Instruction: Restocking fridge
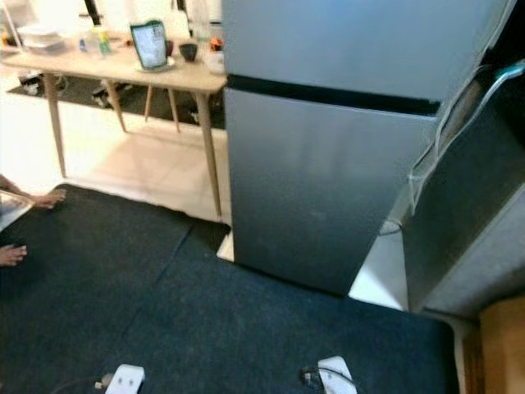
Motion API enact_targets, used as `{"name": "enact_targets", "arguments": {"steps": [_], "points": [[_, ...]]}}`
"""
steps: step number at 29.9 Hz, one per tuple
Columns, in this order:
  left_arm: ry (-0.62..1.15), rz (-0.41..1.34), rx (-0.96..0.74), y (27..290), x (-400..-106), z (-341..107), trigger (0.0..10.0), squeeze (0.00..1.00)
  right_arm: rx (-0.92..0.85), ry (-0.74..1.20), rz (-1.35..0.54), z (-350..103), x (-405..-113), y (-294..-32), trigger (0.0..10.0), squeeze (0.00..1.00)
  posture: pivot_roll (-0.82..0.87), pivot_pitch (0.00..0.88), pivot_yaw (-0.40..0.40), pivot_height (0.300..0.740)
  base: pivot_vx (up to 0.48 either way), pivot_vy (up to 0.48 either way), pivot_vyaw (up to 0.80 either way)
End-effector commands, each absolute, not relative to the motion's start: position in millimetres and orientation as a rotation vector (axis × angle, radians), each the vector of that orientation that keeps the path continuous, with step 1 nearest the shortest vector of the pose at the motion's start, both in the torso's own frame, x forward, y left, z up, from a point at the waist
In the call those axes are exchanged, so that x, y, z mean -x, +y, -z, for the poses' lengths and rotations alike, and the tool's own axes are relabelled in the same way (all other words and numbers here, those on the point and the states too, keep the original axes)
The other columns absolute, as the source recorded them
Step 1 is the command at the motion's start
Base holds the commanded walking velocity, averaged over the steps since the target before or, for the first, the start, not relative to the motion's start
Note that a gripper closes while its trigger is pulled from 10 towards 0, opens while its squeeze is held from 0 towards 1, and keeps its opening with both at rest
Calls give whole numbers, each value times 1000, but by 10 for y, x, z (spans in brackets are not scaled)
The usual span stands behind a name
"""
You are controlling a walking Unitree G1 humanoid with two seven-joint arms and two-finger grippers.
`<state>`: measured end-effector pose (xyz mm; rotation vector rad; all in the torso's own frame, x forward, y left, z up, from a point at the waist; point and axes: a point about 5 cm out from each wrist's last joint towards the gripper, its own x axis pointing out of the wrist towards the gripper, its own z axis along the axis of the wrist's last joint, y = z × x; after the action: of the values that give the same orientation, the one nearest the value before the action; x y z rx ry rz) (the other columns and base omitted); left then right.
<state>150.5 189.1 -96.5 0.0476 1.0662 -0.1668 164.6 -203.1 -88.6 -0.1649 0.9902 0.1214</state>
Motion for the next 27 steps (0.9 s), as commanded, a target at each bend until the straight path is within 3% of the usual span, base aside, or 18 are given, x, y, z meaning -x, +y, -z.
{"name": "enact_targets", "arguments": {"steps": [1,27], "points": [[1114,197,-42,1833,-1398,1014,10000,0,159,1003,-122,905,-1613,-2008,10000,0,-91,110,-23,740,0,0,0],[1106,204,-27,1809,-1400,1014,10000,0,147,1006,-124,914,-1600,-1980,10000,0,-90,114,-21,740,9,0,0]]}}
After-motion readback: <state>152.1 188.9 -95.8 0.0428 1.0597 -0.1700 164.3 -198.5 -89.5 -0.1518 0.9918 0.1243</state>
